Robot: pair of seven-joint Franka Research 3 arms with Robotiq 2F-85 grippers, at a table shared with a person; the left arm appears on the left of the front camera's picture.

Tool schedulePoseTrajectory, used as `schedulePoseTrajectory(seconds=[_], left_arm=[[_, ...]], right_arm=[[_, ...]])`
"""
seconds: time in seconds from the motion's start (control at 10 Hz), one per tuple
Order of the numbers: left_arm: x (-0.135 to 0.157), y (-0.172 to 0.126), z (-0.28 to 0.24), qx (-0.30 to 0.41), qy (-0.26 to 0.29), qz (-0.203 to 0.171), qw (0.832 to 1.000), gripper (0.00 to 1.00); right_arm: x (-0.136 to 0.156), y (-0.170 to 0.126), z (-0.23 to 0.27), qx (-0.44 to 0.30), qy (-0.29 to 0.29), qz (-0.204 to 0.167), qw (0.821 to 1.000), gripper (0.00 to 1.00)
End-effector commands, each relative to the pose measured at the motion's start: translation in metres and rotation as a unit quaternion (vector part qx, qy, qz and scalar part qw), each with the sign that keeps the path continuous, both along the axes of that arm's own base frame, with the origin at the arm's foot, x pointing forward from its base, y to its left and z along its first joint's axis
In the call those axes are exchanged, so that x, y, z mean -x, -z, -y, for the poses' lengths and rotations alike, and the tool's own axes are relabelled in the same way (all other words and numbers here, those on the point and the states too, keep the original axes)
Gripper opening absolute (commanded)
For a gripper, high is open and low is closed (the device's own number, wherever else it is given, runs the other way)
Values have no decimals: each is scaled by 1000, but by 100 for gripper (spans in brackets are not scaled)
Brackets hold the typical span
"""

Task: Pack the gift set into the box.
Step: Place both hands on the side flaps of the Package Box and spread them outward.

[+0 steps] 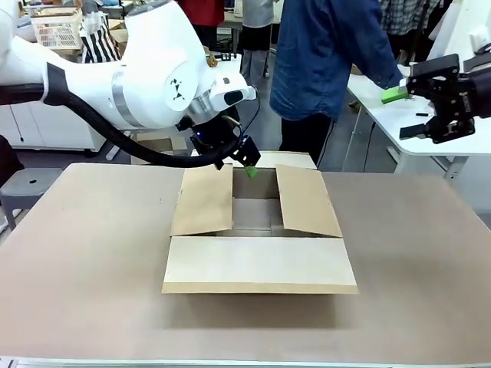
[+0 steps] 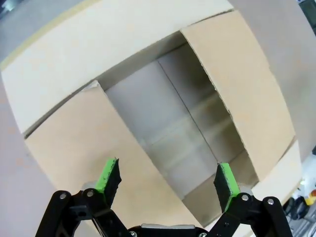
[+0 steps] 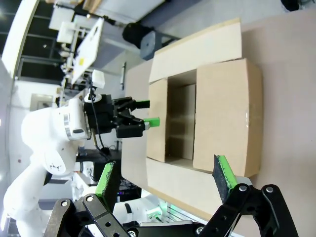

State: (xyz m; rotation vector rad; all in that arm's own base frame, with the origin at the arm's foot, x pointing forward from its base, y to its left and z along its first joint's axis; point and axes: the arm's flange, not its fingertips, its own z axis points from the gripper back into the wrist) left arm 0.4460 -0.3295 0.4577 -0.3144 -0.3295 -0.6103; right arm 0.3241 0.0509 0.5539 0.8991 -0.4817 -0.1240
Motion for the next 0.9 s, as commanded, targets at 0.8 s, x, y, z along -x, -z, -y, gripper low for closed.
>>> schedulePoseTrajectory(seconds=[0.8], left_arm=[[-6,41,62,-266,-262,23,928,100]], right_arm=[[-3,0,-1,-6,-10,13,1000,100]])
